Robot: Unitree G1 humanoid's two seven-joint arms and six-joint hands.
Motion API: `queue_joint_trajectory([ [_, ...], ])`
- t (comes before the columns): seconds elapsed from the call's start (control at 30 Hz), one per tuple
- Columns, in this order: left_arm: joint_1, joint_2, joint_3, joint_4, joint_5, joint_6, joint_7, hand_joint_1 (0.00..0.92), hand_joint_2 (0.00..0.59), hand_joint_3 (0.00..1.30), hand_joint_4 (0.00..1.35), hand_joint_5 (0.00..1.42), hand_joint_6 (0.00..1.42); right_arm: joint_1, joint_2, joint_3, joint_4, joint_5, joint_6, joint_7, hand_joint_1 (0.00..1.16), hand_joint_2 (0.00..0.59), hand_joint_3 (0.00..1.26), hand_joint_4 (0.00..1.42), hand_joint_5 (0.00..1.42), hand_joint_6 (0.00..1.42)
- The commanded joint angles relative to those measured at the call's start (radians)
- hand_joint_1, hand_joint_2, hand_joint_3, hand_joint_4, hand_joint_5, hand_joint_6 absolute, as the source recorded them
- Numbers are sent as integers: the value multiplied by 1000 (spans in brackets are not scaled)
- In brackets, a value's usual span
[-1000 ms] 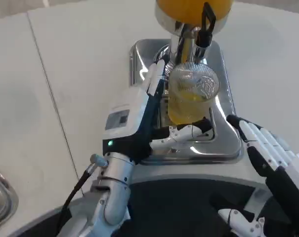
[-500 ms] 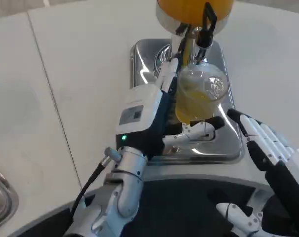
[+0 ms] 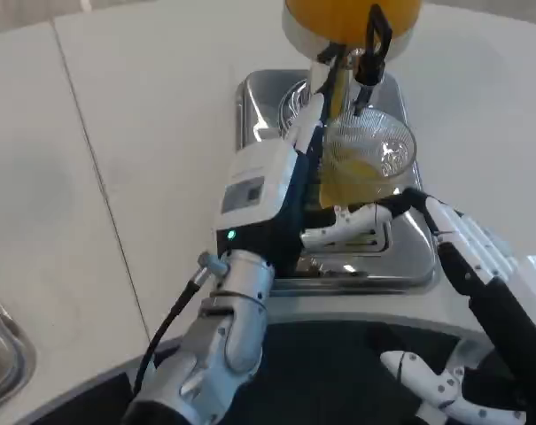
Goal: Grasp the cup under the faucet to collect the drink, then remove the cup.
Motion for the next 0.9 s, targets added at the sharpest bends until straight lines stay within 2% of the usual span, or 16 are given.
queue_joint_trajectory([
  [0.03,-13,-30,-5,12,-14,39,-18,203,27,89,164,491,581,1,2,1,-22,-6,29,16,441,368,0,0,0,0],
  [0.2,-17,-42,-16,12,-18,51,-29,253,22,179,271,627,803,-8,3,-2,-20,-9,41,17,441,366,0,0,0,8],
  [0.27,-15,-45,-27,7,-13,56,-32,305,23,233,332,687,923,-10,3,-5,-18,-7,45,16,441,366,0,0,0,10],
  [0.3,-12,-48,-36,4,-6,58,-31,346,23,253,348,713,952,-11,3,-7,-18,-5,49,16,441,366,0,0,0,11],
  [0.4,-3,-57,-52,-4,0,66,-29,378,24,285,385,750,1015,-13,4,-12,-17,-6,55,13,441,365,0,0,0,25],
  [0.67,23,-72,-59,-27,7,66,68,420,29,464,591,925,1209,-16,4,-24,-11,3,69,17,449,373,0,0,2,54],
  [0.7,25,-74,-57,-27,7,66,77,427,32,521,663,987,1272,-17,4,-24,-11,2,71,17,449,373,0,0,2,54],
  [0.77,40,-86,-44,-38,6,54,145,473,45,782,936,1211,1409,-26,3,-26,-9,4,81,21,450,373,0,0,2,55],
  [0.8,48,-91,-38,-44,5,45,179,526,55,887,1069,1303,1421,-29,2,-27,-9,4,84,23,450,373,0,0,4,56],
  [0.87,55,-95,-30,-52,-5,25,211,575,66,1011,1194,1414,1424,-33,-1,-28,-8,8,92,27,451,373,0,0,8,56],
  [0.9,57,-96,-25,-58,-12,16,215,586,70,1048,1228,1422,1424,-34,-2,-29,-8,10,96,29,451,373,0,0,9,57],
])
